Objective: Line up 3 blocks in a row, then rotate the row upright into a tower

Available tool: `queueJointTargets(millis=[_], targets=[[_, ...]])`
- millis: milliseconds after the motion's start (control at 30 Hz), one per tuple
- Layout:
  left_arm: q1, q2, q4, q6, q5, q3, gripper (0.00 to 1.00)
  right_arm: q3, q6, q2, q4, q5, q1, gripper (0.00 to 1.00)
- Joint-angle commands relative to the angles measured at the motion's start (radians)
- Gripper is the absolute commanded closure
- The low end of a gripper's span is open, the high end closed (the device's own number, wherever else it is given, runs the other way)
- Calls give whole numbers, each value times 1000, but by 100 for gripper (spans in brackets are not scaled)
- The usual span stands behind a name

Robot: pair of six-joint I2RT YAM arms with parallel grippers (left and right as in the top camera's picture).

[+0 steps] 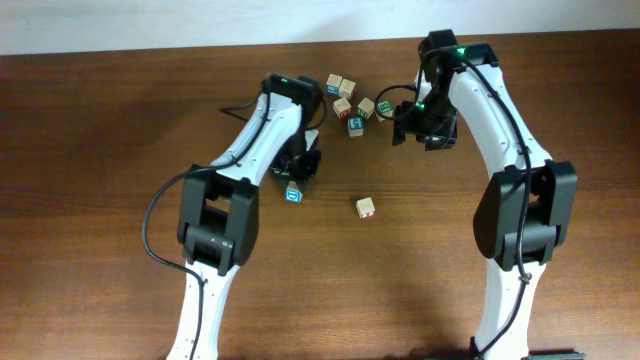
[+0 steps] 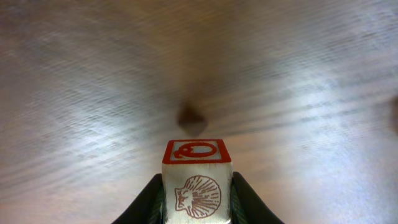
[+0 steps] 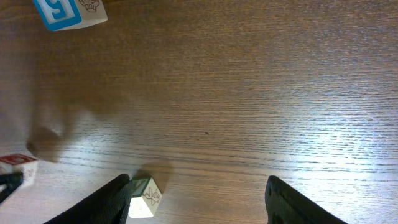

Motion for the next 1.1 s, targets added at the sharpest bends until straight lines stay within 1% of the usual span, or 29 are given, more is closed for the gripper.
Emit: queueJointTargets(millis=[0, 133, 167, 267, 333, 367, 467, 533, 600, 667, 700, 767, 933, 1000, 1067], targets=[[-56, 11, -22, -16, 1, 14, 72, 17, -3, 0, -1, 12, 5, 31], [-112, 11, -13, -17, 0, 14, 67, 17, -3, 0, -2, 12, 5, 31], [-117, 11, -8, -25, -1, 14, 65, 17, -3, 0, -2, 12, 5, 31], [-120, 11, 9, -51, -3, 14, 65, 17, -12, 0, -2, 11, 5, 31], [-121, 11, 14, -61, 1, 14, 62, 17, -19, 0, -4, 12, 5, 31], [-121, 11, 14, -61, 1, 14, 52, 17, -20, 0, -4, 12, 5, 31], [-121, 11, 14, -60, 0, 14, 39, 17, -22, 0, -3, 12, 5, 31], [-121, 11, 16, -60, 0, 14, 34, 17, -22, 0, 0, 12, 5, 31], [-111, 11, 16, -55, -17, 27, 20, 17, -22, 0, 10, 10, 5, 31], [-92, 11, -3, -53, -51, 76, 9, 17, -50, 0, 29, 0, 6, 31], [-79, 11, -16, -52, -63, 112, 6, 17, -72, 0, 45, -18, 7, 31], [-47, 11, -40, -53, -70, 215, 0, 17, -75, 0, 76, -27, 14, 31], [69, 11, -35, -76, -70, 470, 1, 17, -74, 2, 208, -24, 79, 31], [128, 11, -3, -108, -70, 518, 1, 17, -74, 8, 282, 11, 127, 31], [177, 11, 28, -141, -69, 523, 1, 17, -72, 24, 340, 55, 167, 31]])
